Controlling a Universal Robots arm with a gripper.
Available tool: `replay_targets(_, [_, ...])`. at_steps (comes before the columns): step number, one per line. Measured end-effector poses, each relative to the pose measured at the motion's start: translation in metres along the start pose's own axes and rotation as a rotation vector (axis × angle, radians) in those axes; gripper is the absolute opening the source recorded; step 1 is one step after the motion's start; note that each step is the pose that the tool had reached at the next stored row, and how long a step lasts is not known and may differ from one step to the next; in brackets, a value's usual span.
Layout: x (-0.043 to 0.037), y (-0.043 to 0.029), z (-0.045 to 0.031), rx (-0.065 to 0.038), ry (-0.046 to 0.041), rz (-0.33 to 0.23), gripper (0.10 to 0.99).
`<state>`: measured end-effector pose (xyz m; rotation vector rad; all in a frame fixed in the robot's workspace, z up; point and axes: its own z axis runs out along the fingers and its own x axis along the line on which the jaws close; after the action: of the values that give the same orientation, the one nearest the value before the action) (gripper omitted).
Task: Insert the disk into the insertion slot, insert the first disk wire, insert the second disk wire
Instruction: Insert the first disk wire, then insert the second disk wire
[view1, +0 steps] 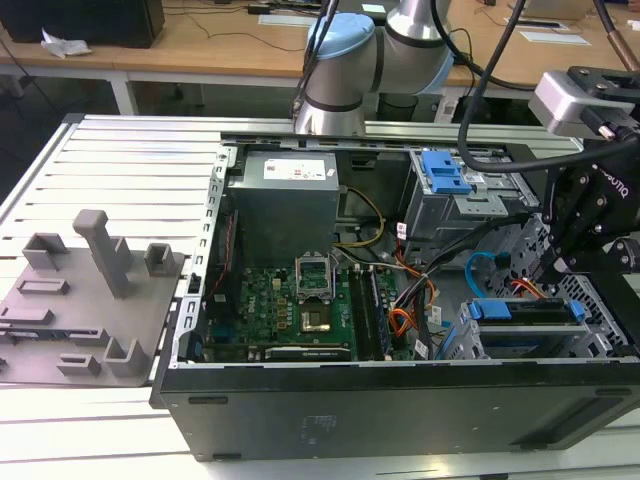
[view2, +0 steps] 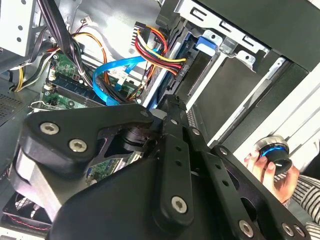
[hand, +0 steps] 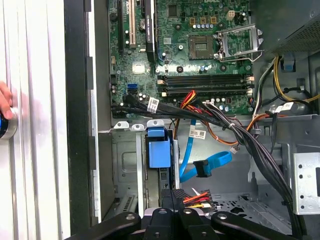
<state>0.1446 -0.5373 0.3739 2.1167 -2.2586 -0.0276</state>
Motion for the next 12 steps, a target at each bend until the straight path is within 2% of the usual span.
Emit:
replay_targets(10, [0.0000,0.0002,0.0000,0.000,0.0000,0.000,0.114])
replay_targets(11, [0.0000,0.0002,0.0000,0.000,0.0000,0.000,0.235])
replay_targets(12, [0.0000,0.0002,0.0000,0.000,0.0000,0.000,0.235])
